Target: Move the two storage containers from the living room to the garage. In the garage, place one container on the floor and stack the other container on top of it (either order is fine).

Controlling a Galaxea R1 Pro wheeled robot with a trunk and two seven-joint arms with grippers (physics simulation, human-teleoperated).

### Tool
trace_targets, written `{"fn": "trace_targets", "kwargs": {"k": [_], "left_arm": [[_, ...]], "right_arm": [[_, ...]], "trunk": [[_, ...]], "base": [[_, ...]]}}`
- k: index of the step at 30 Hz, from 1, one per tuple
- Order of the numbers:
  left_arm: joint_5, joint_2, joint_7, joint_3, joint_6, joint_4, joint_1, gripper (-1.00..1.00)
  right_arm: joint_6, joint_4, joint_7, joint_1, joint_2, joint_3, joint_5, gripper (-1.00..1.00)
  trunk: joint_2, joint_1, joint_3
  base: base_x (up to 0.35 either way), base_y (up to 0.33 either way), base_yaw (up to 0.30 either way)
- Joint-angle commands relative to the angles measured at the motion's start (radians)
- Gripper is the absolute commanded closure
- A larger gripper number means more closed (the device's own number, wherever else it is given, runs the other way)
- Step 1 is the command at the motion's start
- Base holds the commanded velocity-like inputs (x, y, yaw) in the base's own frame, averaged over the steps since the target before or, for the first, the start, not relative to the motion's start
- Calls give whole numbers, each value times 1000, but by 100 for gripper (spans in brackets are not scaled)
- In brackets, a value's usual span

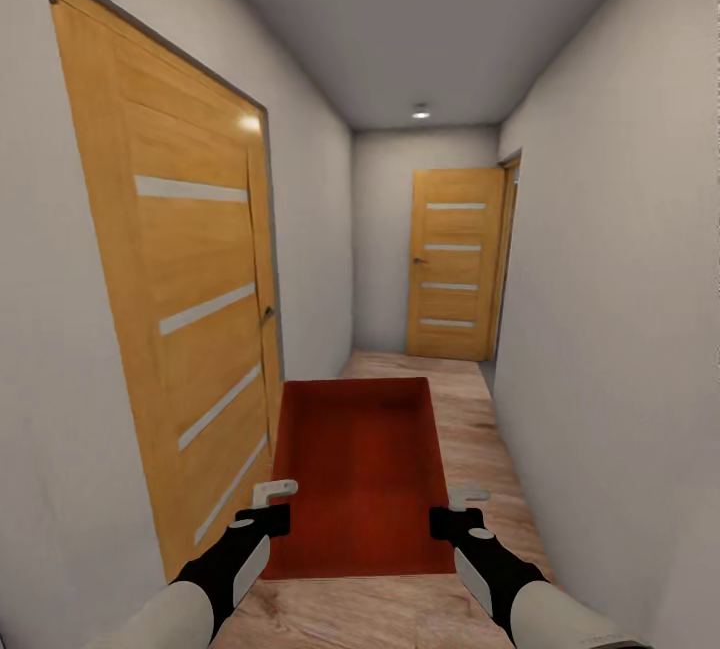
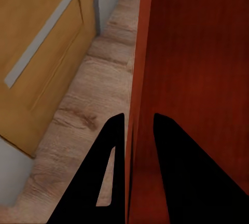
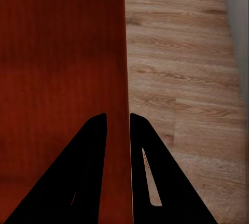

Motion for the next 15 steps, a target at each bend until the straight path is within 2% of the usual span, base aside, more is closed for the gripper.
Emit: {"fn": "trace_targets", "kwargs": {"k": [1, 15], "left_arm": [[-12, 20, 28, 17, -26, -11, -1, 100], [-12, 20, 28, 17, -26, -11, 0, 100]], "right_arm": [[-4, 4, -8, 0, -2, -2, -10, 100], [-4, 4, -8, 0, -2, -2, -10, 100]], "trunk": [[-1, 1, 0], [-1, 1, 6]], "base": [[322, 97, -237], [322, 97, -230]]}}
